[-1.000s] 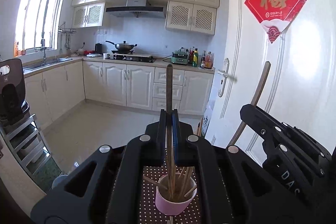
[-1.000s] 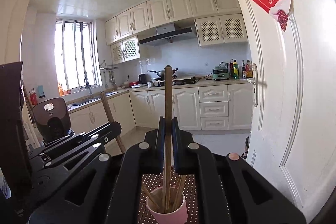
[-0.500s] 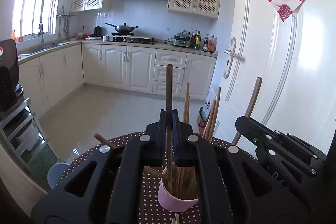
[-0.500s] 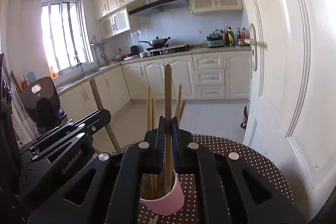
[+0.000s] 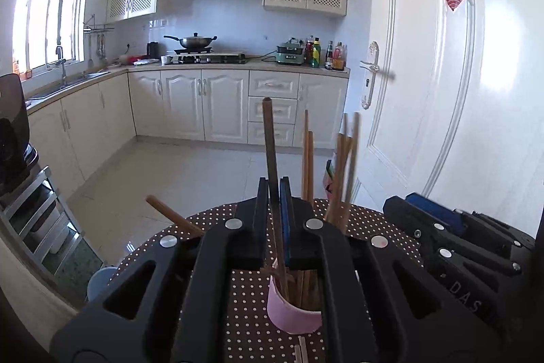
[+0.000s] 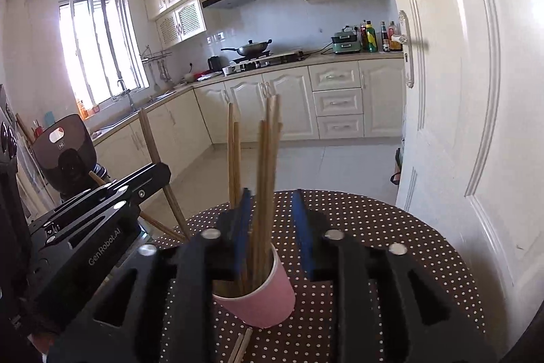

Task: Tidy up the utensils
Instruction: 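Open the left tool to release its chopstick while the right tool opens too, then move the left tool back to the last chopsticks while the right tool returns there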

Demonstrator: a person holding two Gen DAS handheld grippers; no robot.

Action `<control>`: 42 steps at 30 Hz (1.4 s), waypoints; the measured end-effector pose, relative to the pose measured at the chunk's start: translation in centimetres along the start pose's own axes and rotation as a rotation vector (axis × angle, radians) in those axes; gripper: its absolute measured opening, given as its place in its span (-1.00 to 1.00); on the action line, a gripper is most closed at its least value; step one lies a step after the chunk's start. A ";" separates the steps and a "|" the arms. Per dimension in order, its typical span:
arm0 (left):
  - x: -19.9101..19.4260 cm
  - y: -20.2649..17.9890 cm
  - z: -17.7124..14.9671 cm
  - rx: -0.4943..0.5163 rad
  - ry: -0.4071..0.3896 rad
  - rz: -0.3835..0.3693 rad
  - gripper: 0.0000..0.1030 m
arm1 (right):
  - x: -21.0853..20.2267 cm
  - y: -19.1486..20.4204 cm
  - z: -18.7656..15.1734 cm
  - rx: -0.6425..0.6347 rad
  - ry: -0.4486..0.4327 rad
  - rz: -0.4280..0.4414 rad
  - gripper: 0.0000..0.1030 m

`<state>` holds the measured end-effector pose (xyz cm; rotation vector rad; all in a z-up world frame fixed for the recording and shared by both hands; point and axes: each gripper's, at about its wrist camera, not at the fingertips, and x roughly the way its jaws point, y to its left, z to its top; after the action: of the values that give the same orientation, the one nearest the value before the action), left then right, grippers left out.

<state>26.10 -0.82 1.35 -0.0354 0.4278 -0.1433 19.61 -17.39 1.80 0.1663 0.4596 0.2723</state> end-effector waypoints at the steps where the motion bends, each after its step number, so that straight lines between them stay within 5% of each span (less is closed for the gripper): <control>1: -0.1 -0.1 0.1 0.000 0.003 -0.001 -0.85 | -0.5 -0.1 0.0 0.004 -0.008 -0.003 -0.33; 8: -1.9 -0.3 -0.5 -0.004 0.011 -0.015 -0.83 | -3.2 -0.1 -0.1 -0.019 -0.035 -0.021 0.05; 11: -2.8 -0.6 -0.8 0.002 0.017 -0.008 -0.53 | -4.3 0.2 -0.3 -0.035 -0.040 -0.032 0.16; 13: -3.5 -0.7 -1.1 0.001 0.003 -0.015 -0.01 | -5.0 0.3 -0.4 -0.048 -0.045 -0.036 0.24; 14: -4.0 -0.7 -1.3 -0.001 -0.013 -0.017 0.02 | -5.2 0.4 -0.5 -0.052 -0.044 -0.037 0.27; 29: -7.7 -0.4 -3.1 0.013 -0.026 0.054 0.13 | -8.0 1.1 -2.4 -0.076 -0.033 -0.060 0.52; 42: -9.4 1.3 -6.0 0.030 0.013 0.089 0.13 | -6.2 0.5 -5.8 -0.081 0.104 -0.097 0.59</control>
<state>15.33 1.82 -0.37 0.0138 0.4398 -0.0621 11.52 -18.22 -0.67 0.0506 0.5571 0.2044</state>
